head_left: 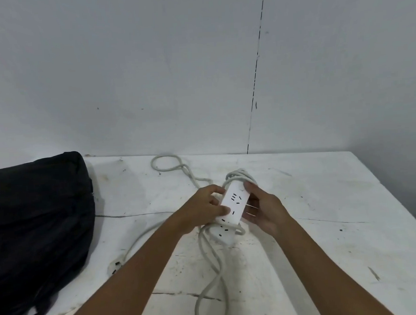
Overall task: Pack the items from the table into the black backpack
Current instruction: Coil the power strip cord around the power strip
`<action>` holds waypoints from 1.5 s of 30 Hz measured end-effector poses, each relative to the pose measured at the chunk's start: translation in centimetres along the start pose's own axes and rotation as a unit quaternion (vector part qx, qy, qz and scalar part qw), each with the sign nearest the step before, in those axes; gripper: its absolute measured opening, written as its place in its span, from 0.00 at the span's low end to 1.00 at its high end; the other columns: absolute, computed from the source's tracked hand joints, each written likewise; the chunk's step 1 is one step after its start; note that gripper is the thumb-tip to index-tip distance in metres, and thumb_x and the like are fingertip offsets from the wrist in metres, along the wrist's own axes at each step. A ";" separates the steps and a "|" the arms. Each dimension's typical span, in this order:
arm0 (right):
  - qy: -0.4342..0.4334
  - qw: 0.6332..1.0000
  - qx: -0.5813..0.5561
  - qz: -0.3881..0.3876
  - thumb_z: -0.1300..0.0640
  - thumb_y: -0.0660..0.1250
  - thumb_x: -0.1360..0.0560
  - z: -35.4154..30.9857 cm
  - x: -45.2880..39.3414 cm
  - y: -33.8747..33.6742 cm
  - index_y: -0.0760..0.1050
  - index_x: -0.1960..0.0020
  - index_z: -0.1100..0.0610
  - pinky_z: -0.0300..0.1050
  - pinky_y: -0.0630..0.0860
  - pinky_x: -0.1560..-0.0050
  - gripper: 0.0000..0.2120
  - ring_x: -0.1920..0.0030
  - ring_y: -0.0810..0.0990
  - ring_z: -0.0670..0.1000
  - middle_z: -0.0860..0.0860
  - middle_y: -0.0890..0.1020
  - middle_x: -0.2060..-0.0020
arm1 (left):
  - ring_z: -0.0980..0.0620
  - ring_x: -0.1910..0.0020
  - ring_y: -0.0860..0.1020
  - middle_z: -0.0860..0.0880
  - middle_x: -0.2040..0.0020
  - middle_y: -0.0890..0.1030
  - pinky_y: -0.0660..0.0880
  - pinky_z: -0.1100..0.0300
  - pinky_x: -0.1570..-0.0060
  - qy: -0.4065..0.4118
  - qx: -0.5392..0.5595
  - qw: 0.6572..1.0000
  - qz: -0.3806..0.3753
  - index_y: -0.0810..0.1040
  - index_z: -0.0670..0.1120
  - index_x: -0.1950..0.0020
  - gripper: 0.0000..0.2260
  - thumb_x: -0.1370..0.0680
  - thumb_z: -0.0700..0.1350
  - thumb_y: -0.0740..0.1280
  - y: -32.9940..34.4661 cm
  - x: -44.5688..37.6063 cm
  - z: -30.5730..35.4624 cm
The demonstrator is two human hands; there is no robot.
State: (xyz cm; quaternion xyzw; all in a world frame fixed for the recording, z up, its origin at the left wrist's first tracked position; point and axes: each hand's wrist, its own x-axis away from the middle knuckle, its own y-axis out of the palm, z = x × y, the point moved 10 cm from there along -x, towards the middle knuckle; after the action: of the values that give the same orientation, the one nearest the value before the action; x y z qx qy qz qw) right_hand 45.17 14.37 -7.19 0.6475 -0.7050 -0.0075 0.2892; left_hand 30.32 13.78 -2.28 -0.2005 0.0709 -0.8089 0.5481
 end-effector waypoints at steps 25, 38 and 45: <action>-0.037 0.875 0.418 -0.241 0.47 0.60 0.20 2.3 5.4 5.7 0.82 0.51 0.61 0.37 0.67 0.72 0.19 0.74 0.74 0.49 0.56 0.83 0.67 | 0.49 0.63 0.81 0.45 0.57 0.82 0.77 0.61 0.72 0.010 0.290 0.924 0.249 0.78 0.42 0.48 0.04 0.23 0.36 0.67 -10.3 1.0 2.7; -0.192 0.674 0.652 0.290 0.49 0.68 0.26 -11.2 1.6 -8.7 0.77 0.60 0.58 0.51 0.72 0.53 0.12 0.53 0.79 0.61 0.57 0.81 0.57 | 0.47 0.50 0.83 0.46 0.51 0.85 0.79 0.58 0.51 -0.065 -0.016 0.994 0.091 0.83 0.42 0.45 0.09 0.24 0.38 0.69 -17.8 3.8 -0.4; -0.275 0.748 0.570 -0.201 0.60 0.75 0.34 -3.9 2.7 12.3 0.51 0.23 0.49 0.41 0.60 0.33 0.48 0.31 0.62 0.45 0.46 0.64 0.29 | 0.45 0.47 0.81 0.43 0.44 0.83 0.78 0.57 0.52 -0.081 0.045 0.996 0.002 0.83 0.44 0.43 0.16 0.29 0.46 0.73 -15.9 4.8 -1.8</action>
State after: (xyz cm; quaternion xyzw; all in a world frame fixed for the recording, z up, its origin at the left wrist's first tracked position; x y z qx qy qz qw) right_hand 35.64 15.31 1.87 0.7887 -0.4811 0.1602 -0.3477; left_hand 14.44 15.42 2.60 -0.2401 -0.0102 -0.7913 0.5622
